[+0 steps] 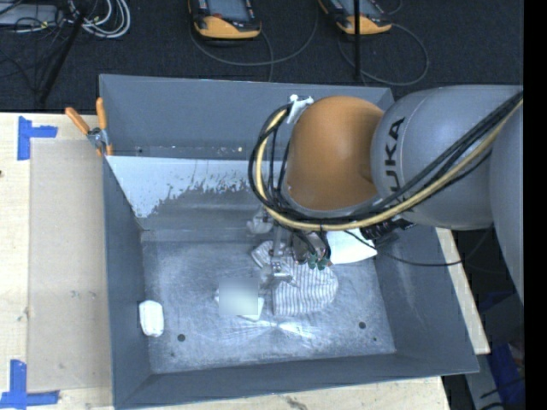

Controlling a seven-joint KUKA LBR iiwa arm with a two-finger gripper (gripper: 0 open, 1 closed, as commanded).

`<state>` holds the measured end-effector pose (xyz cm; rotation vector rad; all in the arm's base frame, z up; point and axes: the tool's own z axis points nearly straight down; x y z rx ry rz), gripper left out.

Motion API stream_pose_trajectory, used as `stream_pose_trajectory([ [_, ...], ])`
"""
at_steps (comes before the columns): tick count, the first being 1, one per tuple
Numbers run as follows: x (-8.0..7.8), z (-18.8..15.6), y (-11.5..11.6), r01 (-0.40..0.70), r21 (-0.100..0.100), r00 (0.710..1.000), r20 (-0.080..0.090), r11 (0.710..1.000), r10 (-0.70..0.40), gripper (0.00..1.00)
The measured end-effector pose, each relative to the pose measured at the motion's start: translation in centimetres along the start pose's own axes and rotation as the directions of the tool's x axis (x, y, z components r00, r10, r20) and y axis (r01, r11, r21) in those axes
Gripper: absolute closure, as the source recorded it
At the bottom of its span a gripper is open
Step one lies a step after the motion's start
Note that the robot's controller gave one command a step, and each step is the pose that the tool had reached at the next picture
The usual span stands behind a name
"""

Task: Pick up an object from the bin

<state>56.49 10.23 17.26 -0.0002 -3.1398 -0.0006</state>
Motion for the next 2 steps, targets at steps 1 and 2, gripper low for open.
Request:
stream_pose_trajectory([
  [1, 1.7, 6.0, -0.6, -0.066, -0.001, 0.998, 0.005, 0.998, 0.066, 0.0],
  [2, 2.1, 9.9, -0.6, -0.122, 0.002, 0.993, -0.002, 0.993, 0.122, 0.0],
])
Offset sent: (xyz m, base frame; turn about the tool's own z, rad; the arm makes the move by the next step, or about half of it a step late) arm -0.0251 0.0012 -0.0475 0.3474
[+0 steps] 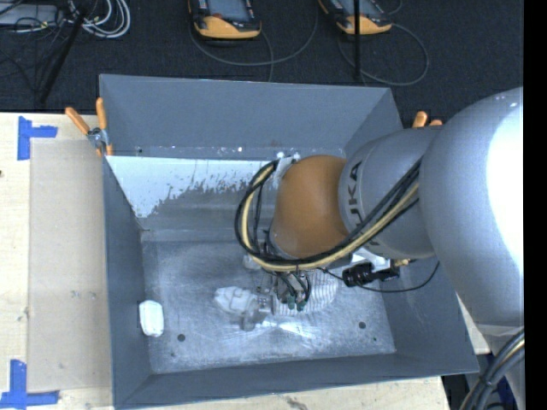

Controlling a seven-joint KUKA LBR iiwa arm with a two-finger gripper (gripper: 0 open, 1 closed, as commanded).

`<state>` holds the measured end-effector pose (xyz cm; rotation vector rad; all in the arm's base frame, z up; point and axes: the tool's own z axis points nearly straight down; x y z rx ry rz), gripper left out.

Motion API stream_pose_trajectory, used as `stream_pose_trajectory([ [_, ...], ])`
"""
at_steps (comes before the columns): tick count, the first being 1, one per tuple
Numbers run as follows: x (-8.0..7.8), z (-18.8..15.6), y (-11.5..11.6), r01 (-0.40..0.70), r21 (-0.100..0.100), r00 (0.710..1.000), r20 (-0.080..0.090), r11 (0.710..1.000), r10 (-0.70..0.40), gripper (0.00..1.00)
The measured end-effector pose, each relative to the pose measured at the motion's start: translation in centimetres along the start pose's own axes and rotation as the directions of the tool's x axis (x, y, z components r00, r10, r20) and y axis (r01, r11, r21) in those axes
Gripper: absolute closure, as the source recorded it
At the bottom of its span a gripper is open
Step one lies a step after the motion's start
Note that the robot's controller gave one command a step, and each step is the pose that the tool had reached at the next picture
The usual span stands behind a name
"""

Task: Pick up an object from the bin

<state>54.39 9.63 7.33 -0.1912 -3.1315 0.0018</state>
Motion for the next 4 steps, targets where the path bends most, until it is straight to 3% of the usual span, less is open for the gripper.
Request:
stream_pose_trajectory([
  [1, 0.5, -4.2, -0.5, -0.001, -0.001, 1.0, 0.002, 1.0, 0.001, 0.0],
  [2, 1.9, -0.8, -1.1, -0.12, -0.003, 0.993, 0.003, 0.993, 0.12, 0.0],
  [3, 1.4, -0.2, -0.3, -0.208, 0.001, 0.978, -0.004, 0.978, 0.208, 1.0],
  [4, 1.4, -0.2, -0.3, -0.208, 0.001, 0.978, -0.004, 0.978, 0.208, 1.0],
])
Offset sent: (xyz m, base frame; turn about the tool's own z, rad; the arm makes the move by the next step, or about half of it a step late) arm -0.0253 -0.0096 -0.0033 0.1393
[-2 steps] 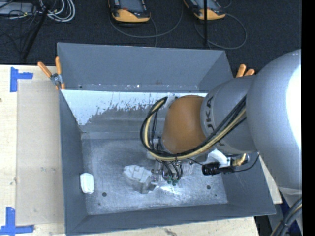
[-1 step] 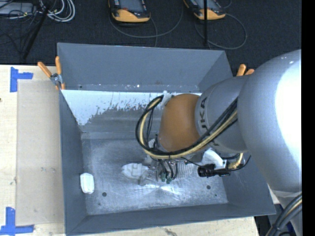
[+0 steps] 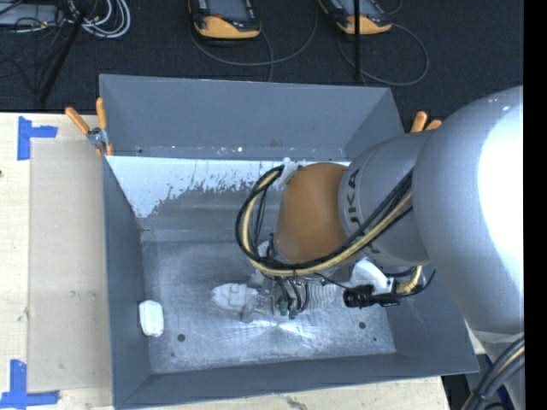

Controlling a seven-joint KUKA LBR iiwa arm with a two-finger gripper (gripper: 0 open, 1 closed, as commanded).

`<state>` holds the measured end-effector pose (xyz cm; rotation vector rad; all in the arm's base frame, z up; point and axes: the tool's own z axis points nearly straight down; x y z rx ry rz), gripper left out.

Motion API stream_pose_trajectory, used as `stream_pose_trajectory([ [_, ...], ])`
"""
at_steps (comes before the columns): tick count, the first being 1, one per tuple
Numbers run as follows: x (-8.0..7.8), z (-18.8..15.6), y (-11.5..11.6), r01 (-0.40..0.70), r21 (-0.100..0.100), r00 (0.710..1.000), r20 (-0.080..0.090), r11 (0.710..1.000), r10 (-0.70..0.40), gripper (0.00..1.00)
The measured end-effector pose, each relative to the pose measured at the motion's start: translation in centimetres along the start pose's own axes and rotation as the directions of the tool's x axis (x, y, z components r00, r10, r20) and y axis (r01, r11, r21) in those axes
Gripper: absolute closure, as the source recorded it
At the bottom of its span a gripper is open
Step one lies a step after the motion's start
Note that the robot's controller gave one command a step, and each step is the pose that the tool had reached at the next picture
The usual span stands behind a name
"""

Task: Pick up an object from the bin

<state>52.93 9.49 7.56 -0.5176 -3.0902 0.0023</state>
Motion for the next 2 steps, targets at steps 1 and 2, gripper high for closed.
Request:
stream_pose_trajectory([
  [1, 0.12, -0.4, -0.03, 0.0, 0.0, 1.0, -0.001, 1.0, 0.0, 1.0],
  [2, 0.16, -1.37, -0.04, 0.0, -0.002, 1.0, 0.004, 1.0, 0.0, 1.0],
])
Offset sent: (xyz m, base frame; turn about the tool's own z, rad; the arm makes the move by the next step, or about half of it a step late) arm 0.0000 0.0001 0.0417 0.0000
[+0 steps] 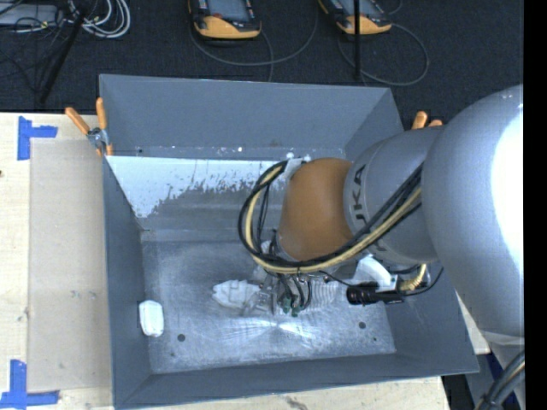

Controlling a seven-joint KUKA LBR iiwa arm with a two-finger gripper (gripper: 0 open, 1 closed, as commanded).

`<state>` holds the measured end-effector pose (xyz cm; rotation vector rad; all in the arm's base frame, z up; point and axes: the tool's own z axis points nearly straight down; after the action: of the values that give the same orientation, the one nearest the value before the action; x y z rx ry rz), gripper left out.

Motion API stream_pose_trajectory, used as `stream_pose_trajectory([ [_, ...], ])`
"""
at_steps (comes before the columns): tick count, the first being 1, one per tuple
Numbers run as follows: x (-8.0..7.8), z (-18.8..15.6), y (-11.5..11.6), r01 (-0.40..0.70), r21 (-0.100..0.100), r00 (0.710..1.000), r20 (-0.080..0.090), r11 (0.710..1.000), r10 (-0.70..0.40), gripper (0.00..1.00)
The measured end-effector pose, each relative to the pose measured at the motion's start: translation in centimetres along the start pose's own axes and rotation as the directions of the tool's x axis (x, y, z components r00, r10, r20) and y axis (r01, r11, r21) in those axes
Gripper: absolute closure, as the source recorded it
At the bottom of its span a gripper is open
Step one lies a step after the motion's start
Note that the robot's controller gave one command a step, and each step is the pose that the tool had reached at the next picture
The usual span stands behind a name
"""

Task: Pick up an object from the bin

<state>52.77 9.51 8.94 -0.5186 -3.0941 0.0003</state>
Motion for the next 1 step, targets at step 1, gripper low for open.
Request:
stream_pose_trajectory([
  [1, 0.1, -1.57, -0.07, 0.001, 0.002, 1.0, -0.003, 1.0, -0.001, 1.0],
])
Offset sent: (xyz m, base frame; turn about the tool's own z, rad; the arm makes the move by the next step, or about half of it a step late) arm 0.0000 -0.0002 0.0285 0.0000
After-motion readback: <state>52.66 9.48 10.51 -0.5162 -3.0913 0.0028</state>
